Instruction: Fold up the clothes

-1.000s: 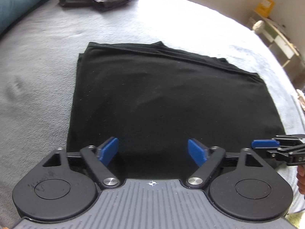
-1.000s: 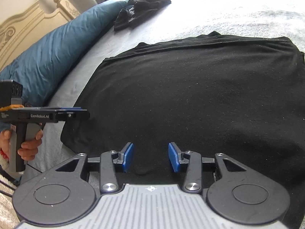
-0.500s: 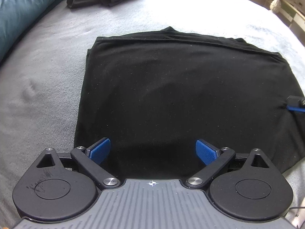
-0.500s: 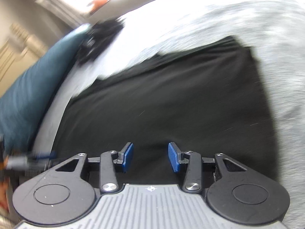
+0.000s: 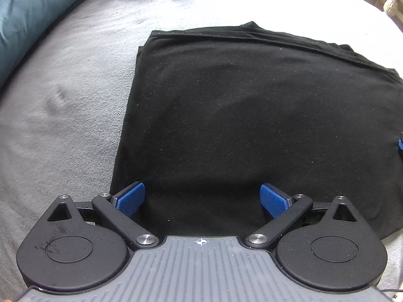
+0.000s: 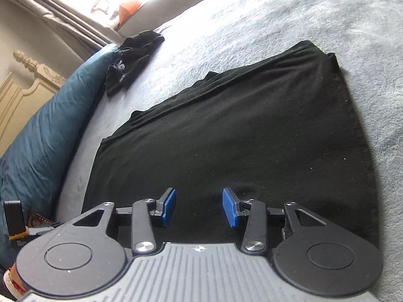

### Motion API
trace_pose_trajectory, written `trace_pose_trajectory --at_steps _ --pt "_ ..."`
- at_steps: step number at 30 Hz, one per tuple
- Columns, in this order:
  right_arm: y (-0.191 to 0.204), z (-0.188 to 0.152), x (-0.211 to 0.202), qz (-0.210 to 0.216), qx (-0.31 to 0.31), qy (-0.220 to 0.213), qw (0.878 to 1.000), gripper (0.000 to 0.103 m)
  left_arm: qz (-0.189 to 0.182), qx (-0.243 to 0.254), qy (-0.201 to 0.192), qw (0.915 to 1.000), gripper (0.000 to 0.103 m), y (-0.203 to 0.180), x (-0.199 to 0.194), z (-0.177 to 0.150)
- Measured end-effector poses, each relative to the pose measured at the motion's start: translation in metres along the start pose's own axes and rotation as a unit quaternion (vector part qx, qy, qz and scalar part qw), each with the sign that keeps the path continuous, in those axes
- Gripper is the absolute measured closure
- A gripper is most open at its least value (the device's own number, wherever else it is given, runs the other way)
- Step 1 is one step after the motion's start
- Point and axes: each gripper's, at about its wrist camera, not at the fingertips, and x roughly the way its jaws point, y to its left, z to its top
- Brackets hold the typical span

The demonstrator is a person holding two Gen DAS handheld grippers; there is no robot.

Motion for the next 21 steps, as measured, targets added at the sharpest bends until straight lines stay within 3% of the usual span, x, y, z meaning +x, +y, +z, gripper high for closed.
trace_pose_trajectory --at_steps 8,21 --pt "0.031 0.006 0.008 0.016 -0.054 0.015 0.998 0.059 0.011 -0.009 0.001 0.9999 0.003 0.007 -0.002 -0.002" --pt "0.131 0.02 0.052 0.027 -0.169 0.111 0.979 0.059 0.015 -0.023 -0.008 0.9996 0.003 0.019 -0.01 -0.006"
